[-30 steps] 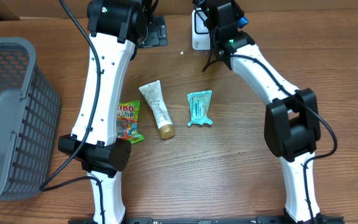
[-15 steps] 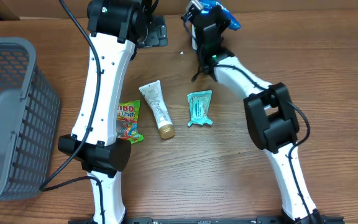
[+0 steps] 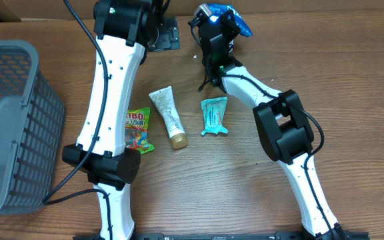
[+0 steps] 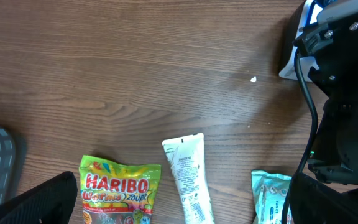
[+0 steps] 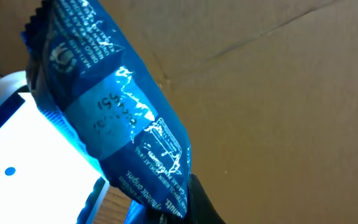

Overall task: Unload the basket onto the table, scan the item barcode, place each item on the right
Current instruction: 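Carry the blue bar to the scanner and hold its barcode under it, then move the blue bar right and release it on the table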

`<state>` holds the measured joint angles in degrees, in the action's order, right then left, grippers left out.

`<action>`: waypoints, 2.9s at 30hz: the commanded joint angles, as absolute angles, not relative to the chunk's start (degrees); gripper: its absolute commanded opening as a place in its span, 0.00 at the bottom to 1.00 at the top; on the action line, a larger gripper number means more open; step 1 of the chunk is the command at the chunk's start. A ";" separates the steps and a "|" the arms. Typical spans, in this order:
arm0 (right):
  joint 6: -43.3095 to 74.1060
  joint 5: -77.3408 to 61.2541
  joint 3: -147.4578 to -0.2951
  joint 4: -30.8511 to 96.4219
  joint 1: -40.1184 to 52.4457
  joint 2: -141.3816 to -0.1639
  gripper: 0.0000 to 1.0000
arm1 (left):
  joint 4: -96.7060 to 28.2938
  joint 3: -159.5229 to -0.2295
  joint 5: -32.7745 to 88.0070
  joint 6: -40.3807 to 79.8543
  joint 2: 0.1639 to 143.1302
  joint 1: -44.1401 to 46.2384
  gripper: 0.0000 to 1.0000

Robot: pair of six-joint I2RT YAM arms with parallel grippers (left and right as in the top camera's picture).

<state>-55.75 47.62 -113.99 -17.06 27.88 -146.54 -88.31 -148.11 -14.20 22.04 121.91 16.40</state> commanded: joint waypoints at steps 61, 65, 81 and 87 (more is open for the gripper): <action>9.45 -0.34 -82.65 52.31 -17.39 -111.98 0.08 | -88.23 -148.33 -15.00 21.39 121.71 16.51 1.00; 9.47 -2.96 -82.74 52.10 -17.32 -111.96 1.00 | -88.23 -148.33 -15.00 21.39 121.71 16.51 1.00; 17.41 -31.20 -85.95 53.52 -13.67 -111.85 1.00 | -88.23 -148.33 -15.00 21.39 121.71 16.51 1.00; 13.58 -38.24 -85.95 51.31 -10.66 -111.59 0.98 | -88.23 -148.33 -15.00 21.39 121.71 16.51 1.00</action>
